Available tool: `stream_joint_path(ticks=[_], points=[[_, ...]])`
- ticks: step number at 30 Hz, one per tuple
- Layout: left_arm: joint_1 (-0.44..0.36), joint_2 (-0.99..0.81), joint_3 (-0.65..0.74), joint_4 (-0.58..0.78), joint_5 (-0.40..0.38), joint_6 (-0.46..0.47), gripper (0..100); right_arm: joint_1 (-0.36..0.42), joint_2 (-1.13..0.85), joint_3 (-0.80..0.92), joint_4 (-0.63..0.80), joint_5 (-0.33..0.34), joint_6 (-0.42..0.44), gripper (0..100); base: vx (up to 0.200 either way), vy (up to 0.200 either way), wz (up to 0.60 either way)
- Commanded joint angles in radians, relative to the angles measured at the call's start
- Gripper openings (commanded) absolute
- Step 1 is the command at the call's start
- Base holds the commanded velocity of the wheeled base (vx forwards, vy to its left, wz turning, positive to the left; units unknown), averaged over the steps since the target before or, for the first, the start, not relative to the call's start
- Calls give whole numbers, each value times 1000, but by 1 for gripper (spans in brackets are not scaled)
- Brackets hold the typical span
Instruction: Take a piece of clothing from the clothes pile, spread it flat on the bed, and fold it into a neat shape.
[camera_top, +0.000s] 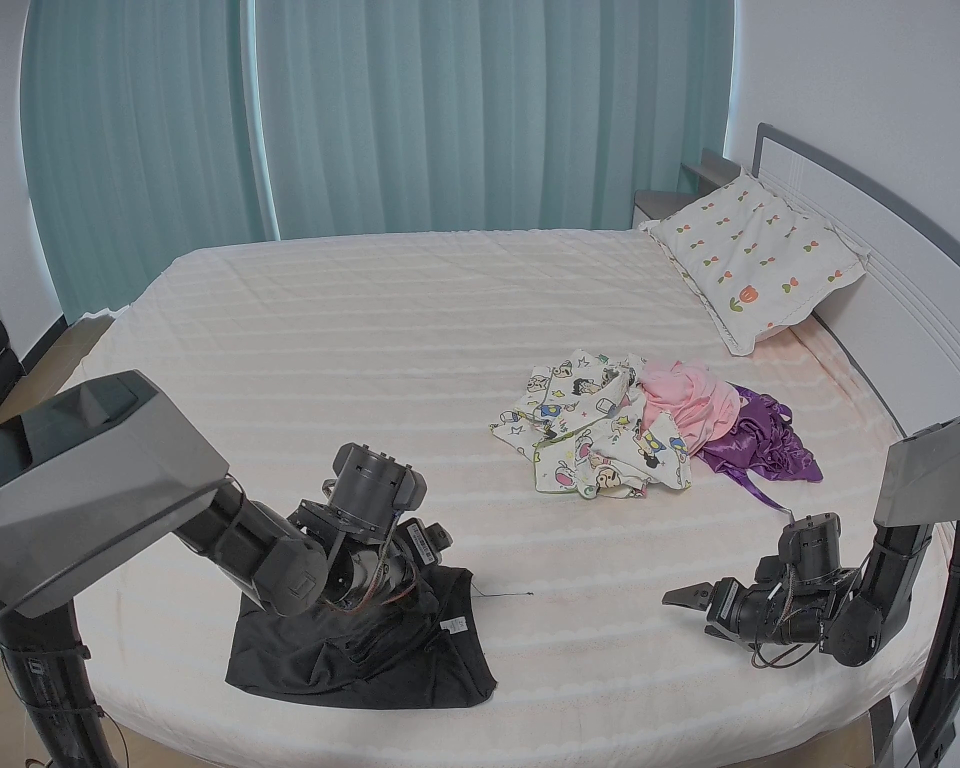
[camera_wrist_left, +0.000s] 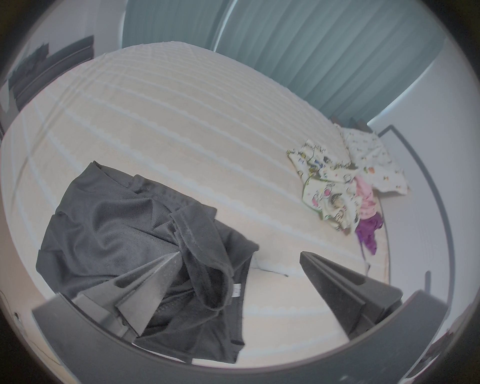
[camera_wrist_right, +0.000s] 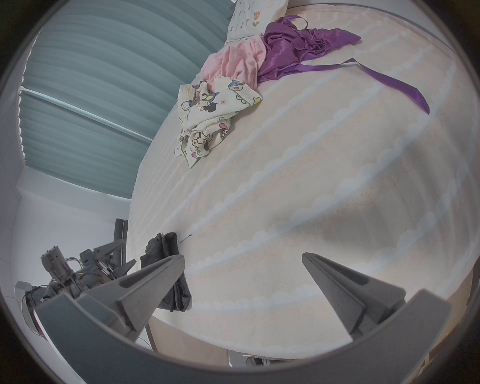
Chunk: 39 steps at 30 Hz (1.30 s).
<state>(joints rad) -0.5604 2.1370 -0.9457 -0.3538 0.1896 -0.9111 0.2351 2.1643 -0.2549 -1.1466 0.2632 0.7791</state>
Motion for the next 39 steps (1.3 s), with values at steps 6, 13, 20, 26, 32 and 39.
stream_joint_path(ticks=[6, 13, 20, 26, 32, 39], points=[[25, -170, 139, -8, -111, -54, 100, 12, 3, 13, -1, 4, 3, 100, -33, 0, 0], [71, -195, 262, -86, -171, -91, 100, 16, 6, 16, -1, 4, 5, 100, -143, 0, 0], [116, -206, 357, -169, -168, -114, 100, 16, 8, 20, -1, 4, 5, 100, 0, 0, 0], [189, -233, 489, -333, -254, -157, 100, 18, 8, 22, -1, 5, 6, 100, 0, 100, 0], [281, -233, 582, -444, -335, -157, 100, 20, -7, 23, -4, -1, 46, 100, 0, 200, 0], [318, -172, 608, -496, -374, -158, 100, 66, 14, 62, -104, -4, 58, 100, 0, 200, 0]])
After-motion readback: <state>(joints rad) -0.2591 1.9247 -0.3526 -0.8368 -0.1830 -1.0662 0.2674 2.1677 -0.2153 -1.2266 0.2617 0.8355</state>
